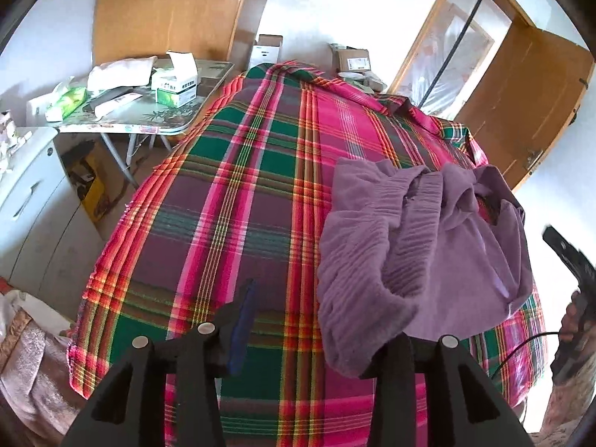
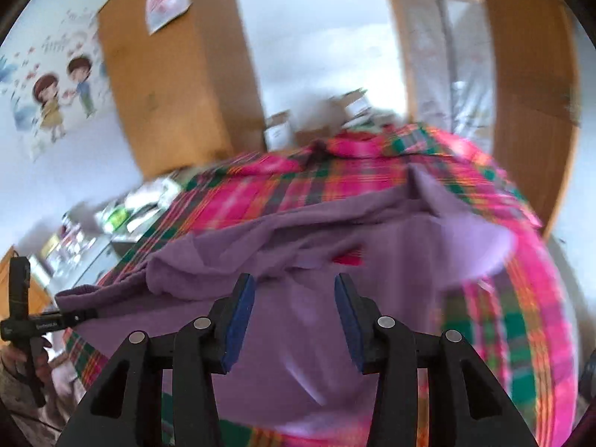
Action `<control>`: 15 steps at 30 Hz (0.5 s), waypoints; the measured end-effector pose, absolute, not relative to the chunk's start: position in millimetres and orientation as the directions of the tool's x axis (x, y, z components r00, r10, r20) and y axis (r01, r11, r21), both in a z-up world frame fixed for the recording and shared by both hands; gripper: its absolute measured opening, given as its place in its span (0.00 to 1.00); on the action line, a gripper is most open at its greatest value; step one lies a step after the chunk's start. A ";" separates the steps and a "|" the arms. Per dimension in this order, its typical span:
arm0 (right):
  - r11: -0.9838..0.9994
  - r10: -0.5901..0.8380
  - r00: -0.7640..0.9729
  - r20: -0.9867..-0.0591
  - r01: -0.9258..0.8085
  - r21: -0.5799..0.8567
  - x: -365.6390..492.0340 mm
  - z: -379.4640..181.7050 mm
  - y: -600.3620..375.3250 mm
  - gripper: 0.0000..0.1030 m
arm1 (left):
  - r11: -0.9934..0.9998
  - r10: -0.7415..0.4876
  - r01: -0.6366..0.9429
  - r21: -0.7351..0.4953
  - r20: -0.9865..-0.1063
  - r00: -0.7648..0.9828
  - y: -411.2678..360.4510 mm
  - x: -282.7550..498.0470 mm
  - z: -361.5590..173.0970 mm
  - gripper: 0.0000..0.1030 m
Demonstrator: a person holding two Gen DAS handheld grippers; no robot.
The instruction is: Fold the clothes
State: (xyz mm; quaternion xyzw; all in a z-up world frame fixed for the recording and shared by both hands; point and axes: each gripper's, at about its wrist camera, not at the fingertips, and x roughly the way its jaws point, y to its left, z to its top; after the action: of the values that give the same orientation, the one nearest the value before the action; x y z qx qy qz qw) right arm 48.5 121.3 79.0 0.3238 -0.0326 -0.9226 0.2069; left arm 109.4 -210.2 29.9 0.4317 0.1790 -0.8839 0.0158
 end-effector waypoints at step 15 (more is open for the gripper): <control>-0.711 -0.551 -0.405 -0.730 0.686 0.155 -55.6 65.5 -3.4 0.36 | -0.900 0.127 0.264 -0.348 -0.786 -0.604 -223.1 104.3 7.9 0.44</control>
State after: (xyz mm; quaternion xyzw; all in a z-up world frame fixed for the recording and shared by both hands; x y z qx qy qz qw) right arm -55.6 -3.4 65.5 0.4001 0.0847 -0.8339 0.3708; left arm 104.3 -223.1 7.9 0.4429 0.2205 -0.8681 0.0395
